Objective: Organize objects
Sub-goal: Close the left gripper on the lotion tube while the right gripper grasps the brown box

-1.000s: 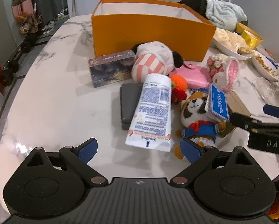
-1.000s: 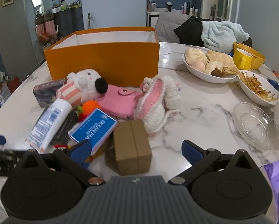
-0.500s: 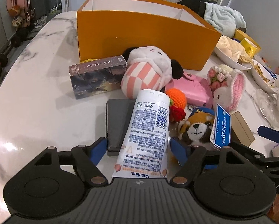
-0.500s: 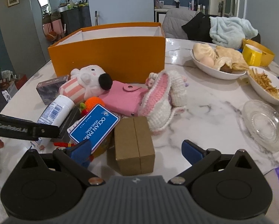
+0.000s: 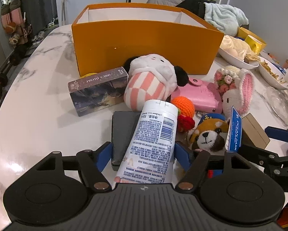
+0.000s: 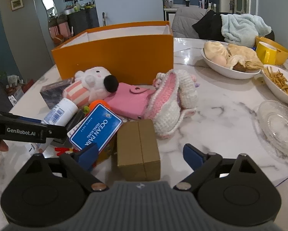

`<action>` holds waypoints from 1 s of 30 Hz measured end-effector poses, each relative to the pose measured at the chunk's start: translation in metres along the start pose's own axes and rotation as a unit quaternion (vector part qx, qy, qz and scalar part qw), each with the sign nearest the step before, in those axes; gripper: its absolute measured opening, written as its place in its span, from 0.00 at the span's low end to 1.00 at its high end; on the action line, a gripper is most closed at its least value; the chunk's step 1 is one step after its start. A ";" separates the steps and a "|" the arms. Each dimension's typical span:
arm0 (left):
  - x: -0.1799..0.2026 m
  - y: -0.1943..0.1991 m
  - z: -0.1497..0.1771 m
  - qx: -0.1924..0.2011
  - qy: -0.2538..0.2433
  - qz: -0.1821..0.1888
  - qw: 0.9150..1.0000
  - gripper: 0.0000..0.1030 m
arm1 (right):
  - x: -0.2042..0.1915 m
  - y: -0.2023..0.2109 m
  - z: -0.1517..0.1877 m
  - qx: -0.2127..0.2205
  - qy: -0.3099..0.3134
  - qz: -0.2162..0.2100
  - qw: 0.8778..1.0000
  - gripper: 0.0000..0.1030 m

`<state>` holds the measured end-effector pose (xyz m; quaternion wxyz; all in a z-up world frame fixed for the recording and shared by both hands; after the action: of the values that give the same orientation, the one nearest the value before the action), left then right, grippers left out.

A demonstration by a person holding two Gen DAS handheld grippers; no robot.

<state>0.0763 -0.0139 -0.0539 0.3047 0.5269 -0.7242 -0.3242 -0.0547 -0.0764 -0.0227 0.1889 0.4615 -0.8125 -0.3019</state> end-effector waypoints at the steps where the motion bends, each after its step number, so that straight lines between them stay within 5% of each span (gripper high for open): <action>1: -0.001 0.001 0.000 0.002 0.000 0.002 1.000 0.78 | -0.001 -0.001 0.000 0.001 0.001 -0.006 1.000 0.87; 5: -0.003 0.008 0.004 0.011 -0.009 0.004 1.000 0.72 | -0.002 -0.006 0.003 -0.010 0.000 -0.018 1.000 0.64; 13: 0.000 0.007 0.004 0.015 -0.023 0.005 1.000 0.70 | -0.003 -0.010 0.008 -0.015 0.002 -0.025 1.000 0.63; 18: -0.003 0.011 0.006 0.021 -0.006 0.017 1.000 0.60 | -0.001 -0.012 0.009 -0.010 0.009 -0.010 1.000 0.48; 30: -0.010 0.012 0.006 0.028 0.018 0.048 0.998 0.58 | 0.000 -0.022 0.014 -0.018 0.015 -0.010 1.000 0.49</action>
<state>0.0676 -0.0003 -0.0492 0.3181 0.5058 -0.7517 -0.2792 -0.0489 -0.0802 -0.0481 0.2063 0.4708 -0.7990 -0.3120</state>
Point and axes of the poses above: each gripper's, at about its wrist camera, not at the fingertips, and y roughly against the way its jaws point, x to its right, z to its underside, the point moved 5 cm from there along -y, roughly the way its jaws point, and after that the axes turned 1 degree about -z, right-handed, at the moved point
